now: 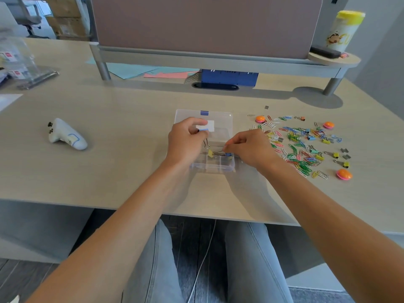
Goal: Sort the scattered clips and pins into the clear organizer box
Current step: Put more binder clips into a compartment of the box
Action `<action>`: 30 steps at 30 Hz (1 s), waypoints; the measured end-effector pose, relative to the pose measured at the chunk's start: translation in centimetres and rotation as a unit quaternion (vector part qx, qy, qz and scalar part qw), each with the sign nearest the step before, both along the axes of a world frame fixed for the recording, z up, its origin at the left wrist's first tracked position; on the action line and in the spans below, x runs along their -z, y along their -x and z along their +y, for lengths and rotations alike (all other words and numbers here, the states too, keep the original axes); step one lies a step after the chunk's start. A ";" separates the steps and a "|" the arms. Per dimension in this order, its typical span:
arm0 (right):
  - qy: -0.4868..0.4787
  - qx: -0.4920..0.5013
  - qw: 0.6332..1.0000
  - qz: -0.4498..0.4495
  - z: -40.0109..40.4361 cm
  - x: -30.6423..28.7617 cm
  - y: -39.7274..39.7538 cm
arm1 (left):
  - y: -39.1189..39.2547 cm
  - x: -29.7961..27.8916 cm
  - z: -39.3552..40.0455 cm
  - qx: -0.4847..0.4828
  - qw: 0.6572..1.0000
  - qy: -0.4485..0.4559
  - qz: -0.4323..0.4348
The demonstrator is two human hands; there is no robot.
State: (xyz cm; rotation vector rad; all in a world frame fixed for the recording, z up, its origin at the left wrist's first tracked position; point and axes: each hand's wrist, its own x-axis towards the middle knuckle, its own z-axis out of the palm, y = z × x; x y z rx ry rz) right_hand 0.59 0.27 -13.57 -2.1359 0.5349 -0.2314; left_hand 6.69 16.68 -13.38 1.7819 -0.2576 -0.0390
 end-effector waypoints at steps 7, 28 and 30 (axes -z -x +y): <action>0.049 -0.011 0.999 -0.017 -0.6 0.6 0.3 | 0.7 0.0 -0.6 -0.035 0.999 -0.031 -0.016; 0.040 -0.015 0.993 -0.109 -2.3 2.5 0.9 | 1.3 2.7 -2.4 -0.039 0.961 -0.220 -0.163; 0.043 -0.016 0.993 -0.113 -2.1 2.5 0.9 | 1.4 2.7 -2.2 -0.035 0.954 -0.232 -0.188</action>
